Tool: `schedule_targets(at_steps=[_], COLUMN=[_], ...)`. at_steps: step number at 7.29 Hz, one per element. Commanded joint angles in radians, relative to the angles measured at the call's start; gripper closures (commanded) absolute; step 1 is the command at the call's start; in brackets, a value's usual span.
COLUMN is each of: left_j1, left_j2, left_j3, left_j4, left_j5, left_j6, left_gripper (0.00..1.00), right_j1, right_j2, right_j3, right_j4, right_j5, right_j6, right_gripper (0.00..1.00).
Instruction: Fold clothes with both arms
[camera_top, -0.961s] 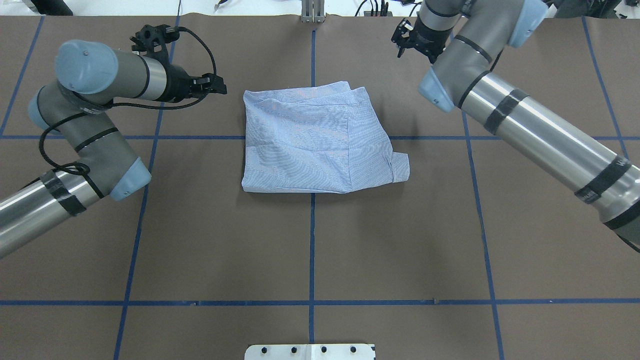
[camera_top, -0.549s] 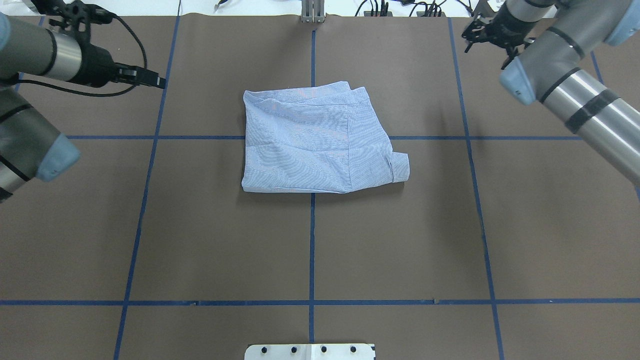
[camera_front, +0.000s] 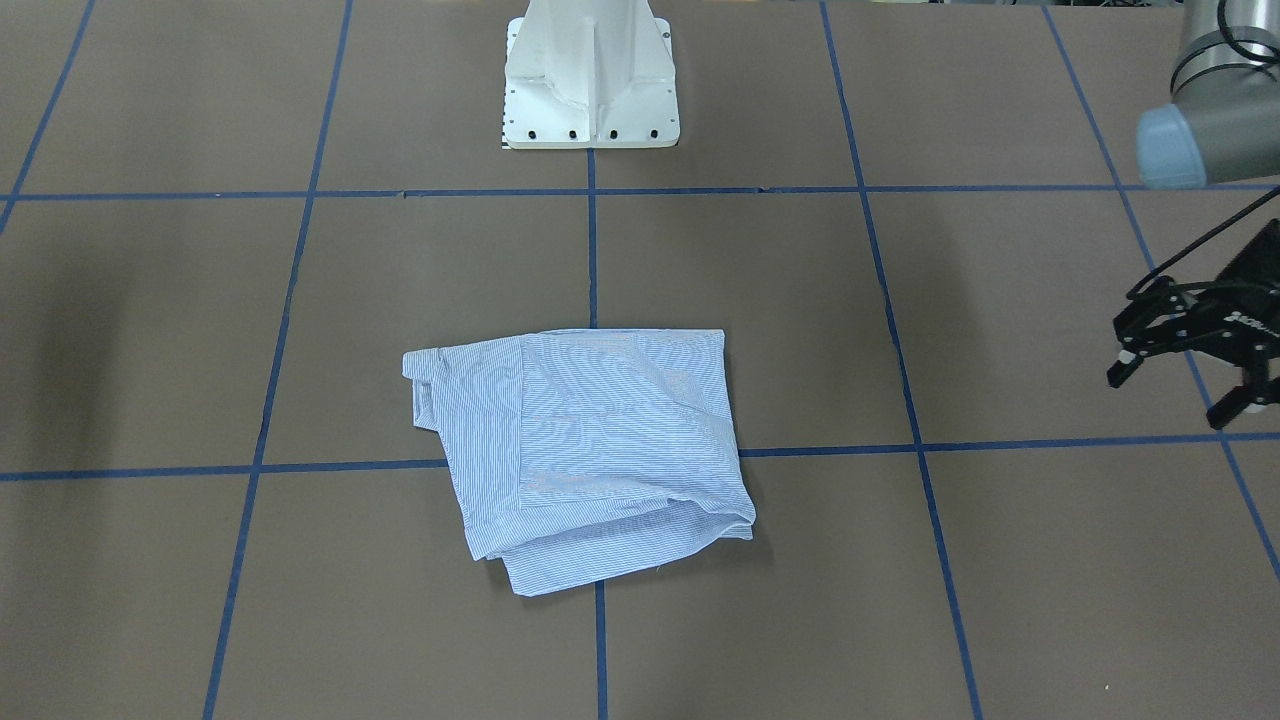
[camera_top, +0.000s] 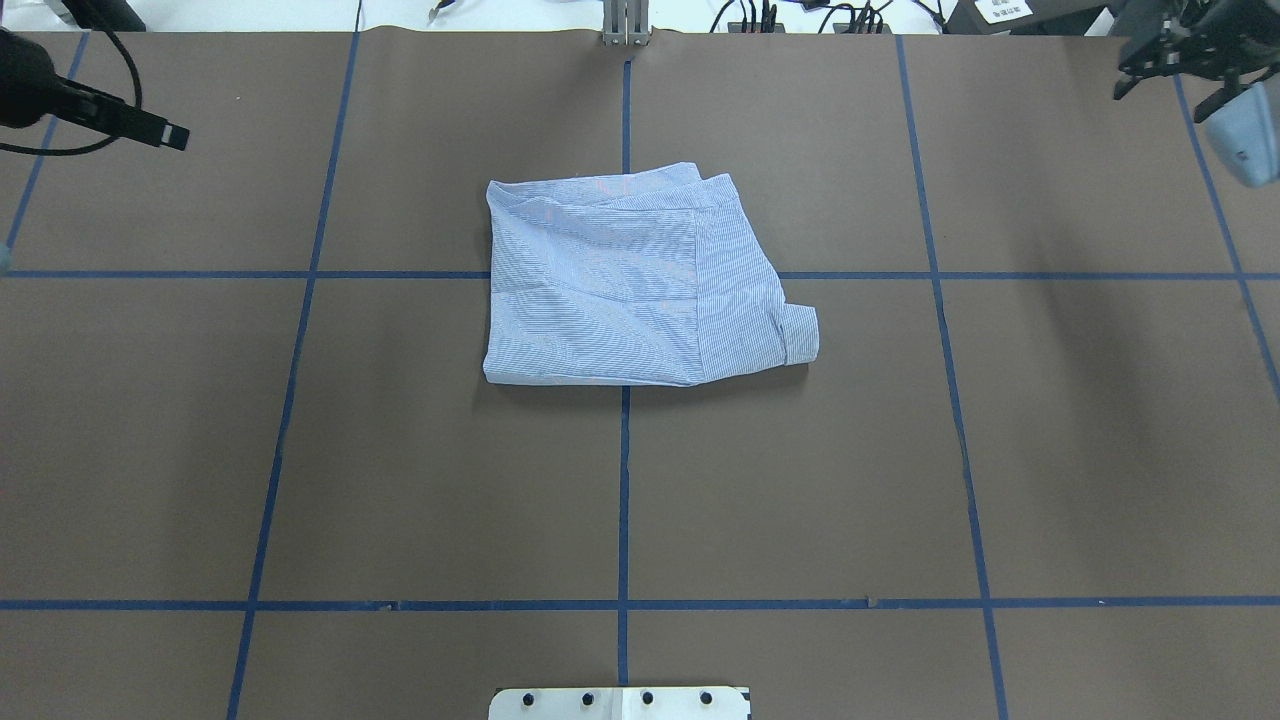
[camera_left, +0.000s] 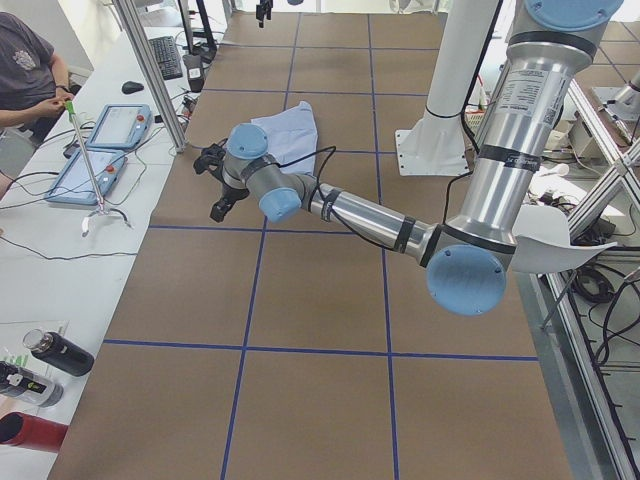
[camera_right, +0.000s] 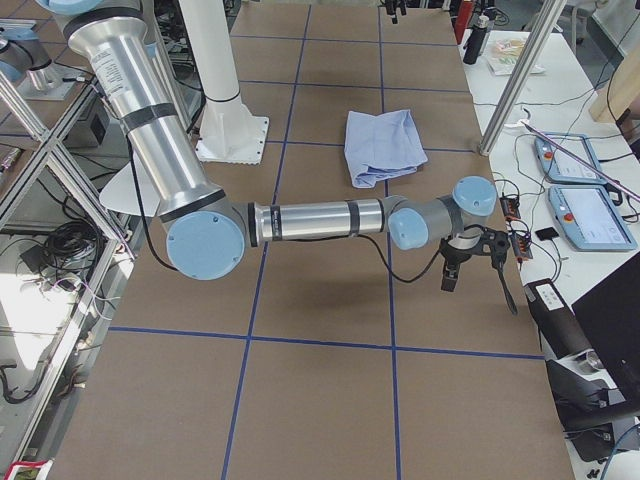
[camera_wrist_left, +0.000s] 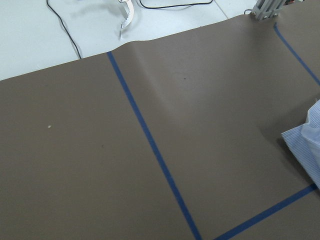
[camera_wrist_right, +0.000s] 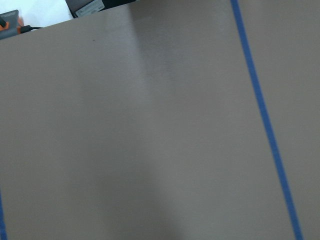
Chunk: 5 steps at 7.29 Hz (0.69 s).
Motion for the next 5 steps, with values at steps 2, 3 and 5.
schedule_targets(at_steps=[2,3,5], left_j1=[-0.123,-0.143,-0.200], left_j2=[0.053,0.053,0.058], left_j3=[-0.014,-0.016,-0.010], left_j4=[0.183,0.228,0.324], left_j5=[-0.008,-0.008,-0.032], left_j6=[0.302,0.309,0.400], left_gripper=[0.01,0.01,0.01], right_j1=[0.160,0.190,0.220], right_j2=[-0.097,-0.097,-0.088], right_j3=[0.012,0.012,0.030], right_j4=[-0.022,-0.107,-0.290], right_j5=[0.069,0.059,0.025], right_j6=[-0.312,-0.462,-0.675], right_gripper=[0.00,0.00,0.00])
